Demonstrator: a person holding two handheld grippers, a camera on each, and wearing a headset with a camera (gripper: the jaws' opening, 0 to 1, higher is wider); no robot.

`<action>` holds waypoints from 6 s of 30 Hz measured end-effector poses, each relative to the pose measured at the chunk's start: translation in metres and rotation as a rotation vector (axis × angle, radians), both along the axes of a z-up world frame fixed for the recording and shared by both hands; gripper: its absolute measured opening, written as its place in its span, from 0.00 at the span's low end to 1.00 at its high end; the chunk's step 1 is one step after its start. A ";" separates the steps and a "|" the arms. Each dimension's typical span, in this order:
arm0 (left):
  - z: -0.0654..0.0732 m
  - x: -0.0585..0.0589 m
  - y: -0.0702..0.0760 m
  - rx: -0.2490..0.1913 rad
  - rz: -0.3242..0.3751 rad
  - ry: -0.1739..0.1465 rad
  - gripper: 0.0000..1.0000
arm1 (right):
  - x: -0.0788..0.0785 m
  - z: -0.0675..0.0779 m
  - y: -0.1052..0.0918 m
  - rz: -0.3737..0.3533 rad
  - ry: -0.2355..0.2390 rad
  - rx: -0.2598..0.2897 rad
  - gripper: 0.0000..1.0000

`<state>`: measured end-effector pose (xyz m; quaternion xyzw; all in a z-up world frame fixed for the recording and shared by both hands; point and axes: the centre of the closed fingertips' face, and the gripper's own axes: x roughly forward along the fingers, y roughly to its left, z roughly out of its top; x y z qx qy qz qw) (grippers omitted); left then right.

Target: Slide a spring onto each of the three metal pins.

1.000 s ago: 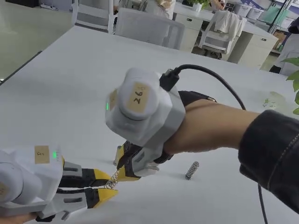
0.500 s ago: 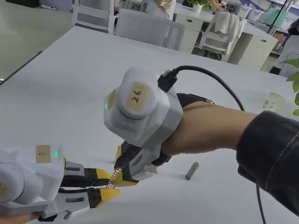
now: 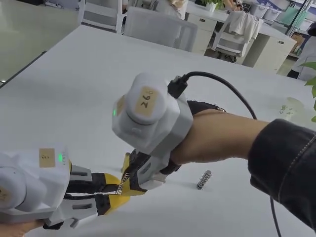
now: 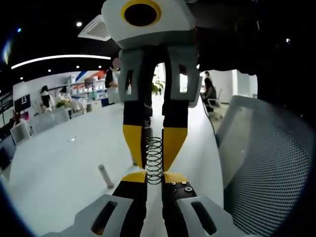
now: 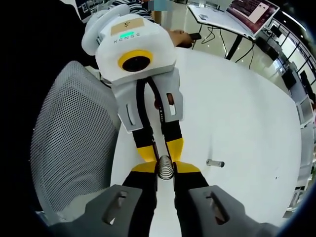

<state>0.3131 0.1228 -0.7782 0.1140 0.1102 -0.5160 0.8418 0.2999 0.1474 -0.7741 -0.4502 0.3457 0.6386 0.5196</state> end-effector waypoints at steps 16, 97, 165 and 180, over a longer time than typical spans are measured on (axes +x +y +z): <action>-0.007 0.002 0.003 0.012 0.023 0.039 0.13 | 0.004 -0.001 0.001 -0.025 0.010 0.004 0.08; -0.030 0.013 0.034 -0.049 0.185 0.164 0.62 | 0.106 -0.024 0.003 -0.144 -0.125 -0.035 0.09; -0.032 0.015 0.038 -0.049 0.196 0.175 0.59 | 0.092 -0.077 -0.009 -0.165 -0.023 -0.106 0.23; -0.030 0.013 0.032 -0.034 0.176 0.172 0.59 | 0.096 -0.070 -0.038 -0.256 -0.012 -0.064 0.35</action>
